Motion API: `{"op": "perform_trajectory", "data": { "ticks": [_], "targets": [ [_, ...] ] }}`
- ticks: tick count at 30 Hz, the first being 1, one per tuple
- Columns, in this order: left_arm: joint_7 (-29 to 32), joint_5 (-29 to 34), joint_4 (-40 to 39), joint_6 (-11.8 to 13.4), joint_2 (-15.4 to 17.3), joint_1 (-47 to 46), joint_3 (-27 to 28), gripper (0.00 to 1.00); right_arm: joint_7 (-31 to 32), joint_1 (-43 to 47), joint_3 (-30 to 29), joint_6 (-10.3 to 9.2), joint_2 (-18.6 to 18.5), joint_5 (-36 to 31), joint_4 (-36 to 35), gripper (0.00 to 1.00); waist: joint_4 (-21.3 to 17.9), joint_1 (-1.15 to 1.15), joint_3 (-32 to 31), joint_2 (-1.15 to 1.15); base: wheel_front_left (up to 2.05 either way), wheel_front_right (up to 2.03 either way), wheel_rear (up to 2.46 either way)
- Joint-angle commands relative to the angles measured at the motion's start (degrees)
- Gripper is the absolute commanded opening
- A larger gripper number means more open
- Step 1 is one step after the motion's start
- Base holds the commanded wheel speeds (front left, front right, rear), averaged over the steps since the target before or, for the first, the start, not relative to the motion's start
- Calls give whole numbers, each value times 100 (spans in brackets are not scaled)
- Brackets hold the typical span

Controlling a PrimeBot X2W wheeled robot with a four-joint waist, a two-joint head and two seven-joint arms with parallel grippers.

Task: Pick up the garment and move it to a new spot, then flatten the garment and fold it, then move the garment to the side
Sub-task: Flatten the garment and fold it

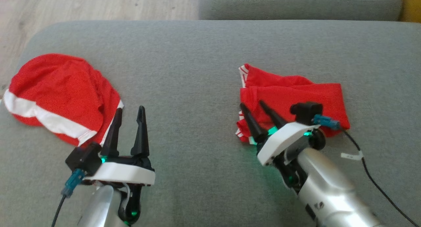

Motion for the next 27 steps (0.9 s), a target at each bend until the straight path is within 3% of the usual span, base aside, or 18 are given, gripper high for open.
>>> {"op": "perform_trajectory", "data": {
  "ticks": [1,5,12,17,20,27],
  "targets": [
    [-29,-15,-174,9,77,-108,244,100,-192,-336,-49,-5,66,-65,-78,100,-122,0,-42,0,0,0,0],
    [-29,0,-261,9,76,-103,316,100,-484,-597,-484,-5,66,-442,165,100,-366,0,-75,0,0,0,0],
    [-29,64,-496,9,62,-71,450,100,-740,-691,-1474,-5,-93,-1652,242,100,-764,0,-86,0,0,0,0],
    [-29,106,-776,9,32,-68,532,100,-796,-270,-2422,-5,-333,-2467,-356,100,-1003,0,-54,0,0,0,0],
    [-29,155,-927,9,4,-6,624,100,-805,267,-3033,-5,-220,-2902,-1054,100,-1160,0,-34,0,0,0,0],
    [-29,278,-946,9,-41,134,747,100,-808,1180,-3506,-5,26,-3253,-2048,100,-1271,0,-10,0,0,0,0]
  ]
}}
